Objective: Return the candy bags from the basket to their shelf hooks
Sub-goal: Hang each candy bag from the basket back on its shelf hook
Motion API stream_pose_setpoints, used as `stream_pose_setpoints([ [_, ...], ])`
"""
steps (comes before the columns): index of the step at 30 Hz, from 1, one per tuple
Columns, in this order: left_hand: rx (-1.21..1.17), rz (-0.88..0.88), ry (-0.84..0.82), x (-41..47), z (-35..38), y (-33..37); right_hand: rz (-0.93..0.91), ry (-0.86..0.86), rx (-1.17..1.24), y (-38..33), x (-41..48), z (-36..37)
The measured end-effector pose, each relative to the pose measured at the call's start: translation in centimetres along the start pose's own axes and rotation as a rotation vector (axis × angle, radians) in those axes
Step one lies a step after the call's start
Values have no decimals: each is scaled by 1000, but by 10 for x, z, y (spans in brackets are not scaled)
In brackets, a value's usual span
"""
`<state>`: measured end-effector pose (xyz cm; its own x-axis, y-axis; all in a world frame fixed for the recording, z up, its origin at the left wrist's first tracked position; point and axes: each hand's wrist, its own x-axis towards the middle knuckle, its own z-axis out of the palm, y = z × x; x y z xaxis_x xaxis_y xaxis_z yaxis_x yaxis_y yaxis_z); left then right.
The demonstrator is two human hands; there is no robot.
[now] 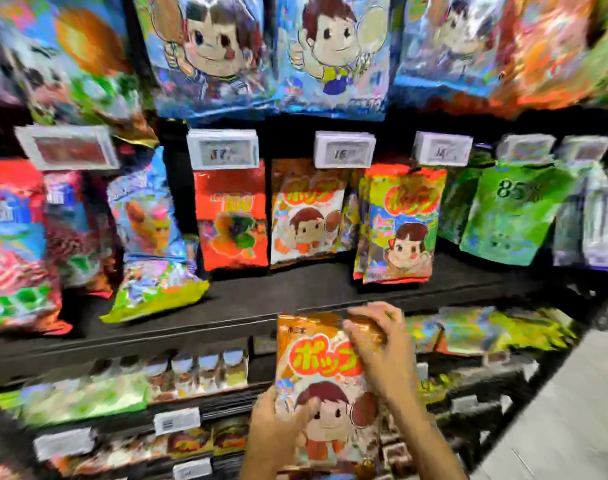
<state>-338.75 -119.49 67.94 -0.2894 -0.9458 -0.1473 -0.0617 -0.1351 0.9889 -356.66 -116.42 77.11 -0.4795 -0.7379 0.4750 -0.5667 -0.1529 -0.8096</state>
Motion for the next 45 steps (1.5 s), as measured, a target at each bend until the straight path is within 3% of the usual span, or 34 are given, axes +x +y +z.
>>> stream_pose_setpoints([
  [11,-156,264,127,36,29,95,-153,-37,106,-57,109,-14],
  [21,-187,388,205,86,39,159,45,45,439,-71,193,8],
  [25,-203,407,190,97,43,173,60,61,527,-75,209,11],
  [35,-276,380,207,109,49,175,0,16,471,-71,230,17],
  [45,-306,276,172,99,45,133,-10,-147,441,-53,194,8],
])
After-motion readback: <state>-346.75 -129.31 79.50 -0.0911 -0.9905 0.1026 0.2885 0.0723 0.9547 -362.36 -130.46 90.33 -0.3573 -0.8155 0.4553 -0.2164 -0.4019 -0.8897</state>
